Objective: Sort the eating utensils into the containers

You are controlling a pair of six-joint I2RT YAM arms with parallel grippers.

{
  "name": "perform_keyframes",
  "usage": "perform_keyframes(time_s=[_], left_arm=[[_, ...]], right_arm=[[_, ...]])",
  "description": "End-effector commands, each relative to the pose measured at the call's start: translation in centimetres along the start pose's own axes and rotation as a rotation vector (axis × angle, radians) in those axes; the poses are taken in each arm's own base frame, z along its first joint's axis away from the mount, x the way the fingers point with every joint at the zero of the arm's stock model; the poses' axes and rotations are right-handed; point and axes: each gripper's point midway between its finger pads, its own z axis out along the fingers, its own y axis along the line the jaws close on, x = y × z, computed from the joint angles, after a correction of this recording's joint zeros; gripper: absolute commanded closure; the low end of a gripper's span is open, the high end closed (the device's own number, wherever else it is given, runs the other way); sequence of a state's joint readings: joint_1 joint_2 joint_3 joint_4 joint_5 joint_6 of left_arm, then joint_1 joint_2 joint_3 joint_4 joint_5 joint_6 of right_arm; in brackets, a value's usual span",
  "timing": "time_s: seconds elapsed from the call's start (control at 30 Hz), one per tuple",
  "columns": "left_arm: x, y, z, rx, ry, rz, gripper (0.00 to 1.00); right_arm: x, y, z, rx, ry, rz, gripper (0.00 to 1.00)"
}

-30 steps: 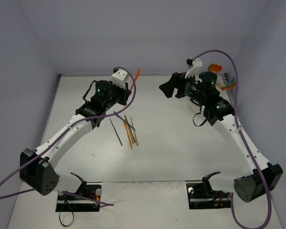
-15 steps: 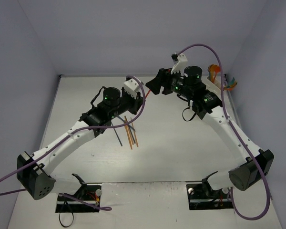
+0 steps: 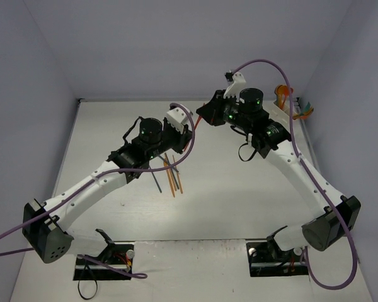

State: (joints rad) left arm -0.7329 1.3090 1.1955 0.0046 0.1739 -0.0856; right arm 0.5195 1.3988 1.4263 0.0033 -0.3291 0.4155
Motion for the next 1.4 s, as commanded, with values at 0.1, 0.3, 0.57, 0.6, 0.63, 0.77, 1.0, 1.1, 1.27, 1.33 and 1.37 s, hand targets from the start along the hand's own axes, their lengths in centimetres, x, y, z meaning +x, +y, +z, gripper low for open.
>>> perform_keyframes(time_s=[0.1,0.3,0.57,0.6,0.63,0.77,1.0,1.1,1.27,1.33,1.37], left_arm=[[-2.6,1.0,-0.8,-0.079,-0.099,-0.031,0.44],[1.3,4.2,-2.0,-0.269,0.012,-0.123,0.24],[9.0,8.9,-5.5,-0.454,0.184,-0.444,0.22],[9.9,9.8,-6.2,-0.486,0.199,-0.487,0.22],[10.5,10.2,-6.9,-0.504,0.207,-0.509,0.22],[12.4,11.1,-8.9,-0.565,0.251,-0.535,0.21],[14.2,11.2,-10.0,-0.592,0.308,-0.545,0.21],[14.2,11.1,-10.0,-0.584,0.304,-0.552,0.21],[14.5,11.1,-9.7,-0.585,0.312,-0.568,0.21],[14.5,11.0,-9.6,-0.581,0.312,-0.58,0.21],[14.6,10.9,-9.4,-0.582,0.315,-0.596,0.21]], right_arm=[[-4.0,-0.1,-1.4,0.04,-0.15,-0.093,1.0],[-6.9,-4.7,-2.6,0.227,-0.217,-0.225,1.0],[-10.8,-16.3,-5.6,0.569,-0.218,-0.413,1.0],[-11.0,-17.3,-5.6,0.591,-0.208,-0.428,1.0],[-11.1,-18.2,-5.7,0.607,-0.204,-0.431,1.0],[-11.3,-21.3,-5.5,0.655,-0.175,-0.444,1.0],[-10.3,-24.8,-4.4,0.686,-0.116,-0.47,1.0],[-9.6,-26.0,-4.1,0.696,-0.093,-0.476,1.0],[-6.7,-28.2,-3.0,0.692,-0.04,-0.439,1.0],[-5.8,-28.6,-2.7,0.688,-0.024,-0.427,1.0],[-5.6,-28.7,-2.8,0.691,-0.021,-0.422,1.0]])
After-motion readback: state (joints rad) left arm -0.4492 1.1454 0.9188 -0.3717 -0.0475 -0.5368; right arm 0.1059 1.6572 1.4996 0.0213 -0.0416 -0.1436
